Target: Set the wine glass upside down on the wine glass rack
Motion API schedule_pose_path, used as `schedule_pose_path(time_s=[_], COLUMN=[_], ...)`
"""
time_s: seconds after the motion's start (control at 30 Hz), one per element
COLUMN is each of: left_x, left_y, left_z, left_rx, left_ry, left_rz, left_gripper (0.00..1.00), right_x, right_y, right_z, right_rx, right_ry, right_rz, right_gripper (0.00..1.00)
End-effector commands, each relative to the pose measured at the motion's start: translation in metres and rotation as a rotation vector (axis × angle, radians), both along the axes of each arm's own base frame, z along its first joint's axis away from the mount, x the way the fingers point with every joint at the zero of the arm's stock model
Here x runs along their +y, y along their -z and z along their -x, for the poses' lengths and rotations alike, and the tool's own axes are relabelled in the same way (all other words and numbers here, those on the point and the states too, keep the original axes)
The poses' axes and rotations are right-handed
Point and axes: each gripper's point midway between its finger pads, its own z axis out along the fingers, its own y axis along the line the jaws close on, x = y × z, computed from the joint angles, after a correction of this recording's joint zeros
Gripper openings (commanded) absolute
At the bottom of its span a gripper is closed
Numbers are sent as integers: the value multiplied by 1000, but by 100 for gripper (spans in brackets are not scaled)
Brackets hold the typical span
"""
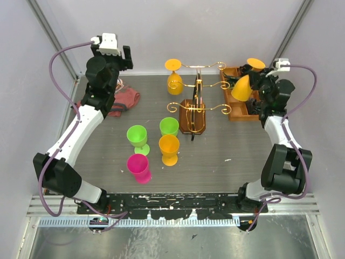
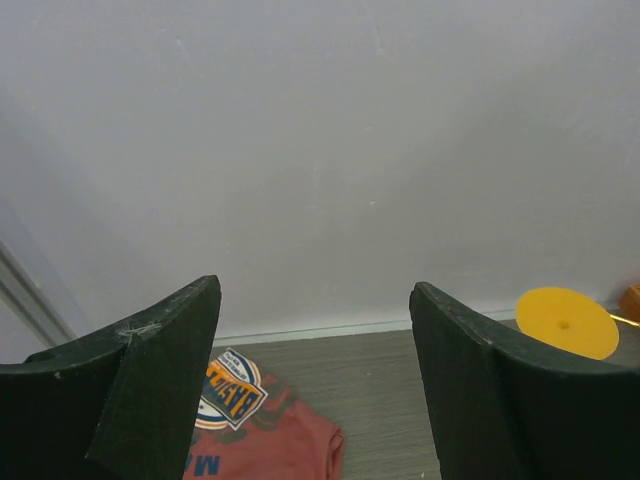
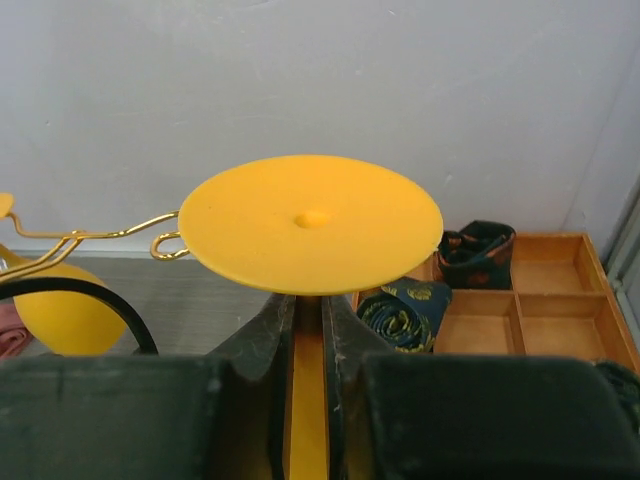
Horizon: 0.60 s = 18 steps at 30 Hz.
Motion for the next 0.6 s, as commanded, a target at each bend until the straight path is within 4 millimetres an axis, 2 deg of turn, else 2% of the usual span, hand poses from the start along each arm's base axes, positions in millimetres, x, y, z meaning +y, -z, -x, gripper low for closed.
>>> schedule_pose_path(time_s=[0.0, 0.17, 0.4, 0.57], left_x=[4, 10, 15, 17], left_y=[5, 13, 17, 20], left_z=[2, -2, -3, -5], left_rx=[26, 47, 54, 57], left_ry=[11, -11, -33, -41], left_rz=[53, 40, 21, 9], left_gripper=[83, 83, 83, 83], right_x=[19, 37, 57, 65], right_y=[-37, -23, 0, 5], right_z=[5, 5, -5, -10], right_rx=[-246, -348, -328, -342], right_ry=[-103, -225, -395, -472], right_rz=[157, 127, 92, 62], right_gripper=[1, 1, 1, 1])
